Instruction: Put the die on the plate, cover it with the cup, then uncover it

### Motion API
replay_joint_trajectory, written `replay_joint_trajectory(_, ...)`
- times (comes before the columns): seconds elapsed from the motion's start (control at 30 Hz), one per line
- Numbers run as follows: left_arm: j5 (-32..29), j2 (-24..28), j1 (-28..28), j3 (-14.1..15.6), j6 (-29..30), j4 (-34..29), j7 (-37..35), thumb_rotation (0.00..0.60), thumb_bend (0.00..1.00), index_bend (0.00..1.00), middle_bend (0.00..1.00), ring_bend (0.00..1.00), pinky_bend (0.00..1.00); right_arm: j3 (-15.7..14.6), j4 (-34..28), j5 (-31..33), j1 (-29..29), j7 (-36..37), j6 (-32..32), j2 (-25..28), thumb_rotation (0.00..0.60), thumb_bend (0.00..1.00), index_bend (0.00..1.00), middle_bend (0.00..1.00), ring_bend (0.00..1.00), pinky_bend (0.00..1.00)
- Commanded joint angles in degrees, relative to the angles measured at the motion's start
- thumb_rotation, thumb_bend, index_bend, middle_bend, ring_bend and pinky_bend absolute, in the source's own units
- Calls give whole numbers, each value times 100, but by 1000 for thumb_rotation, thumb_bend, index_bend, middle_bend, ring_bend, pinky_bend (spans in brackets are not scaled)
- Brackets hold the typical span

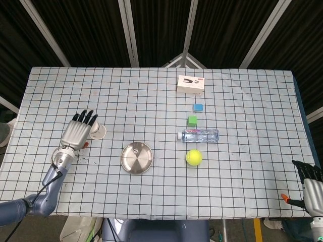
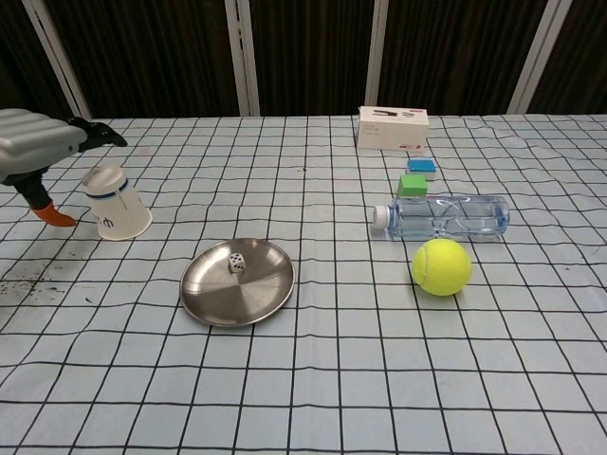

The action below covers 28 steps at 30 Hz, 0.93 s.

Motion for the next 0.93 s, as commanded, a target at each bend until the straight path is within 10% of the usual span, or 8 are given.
replay_joint_trajectory(0.03,372,438,330,182,476,-778,-149,600,275,19,0,0,97,0,-11,-13,-2,-2,16,6,600,131,130,137,95,31)
replay_joint_trajectory(0.2,1834,728,1295,649,2133,-1605,-971,600,275,75,0,0,99,9,-53,-56,-20,9,88,33,600,131,130,137,96,31)
replay_joint_trajectory(0.37,2728,569,2295,1152,3511,-1163,-1561,600,276,145,0,0,100,-15,-106,-167,-40,-5,173,47,600,132,130,137,96,31)
replay_joint_trajectory(0.93,2668,837,2732,1067,3260,-670,-3171,600,300,193,15,0,99,-2,152,-717,-23,-15,570,-139,600,132,130,137,95,30)
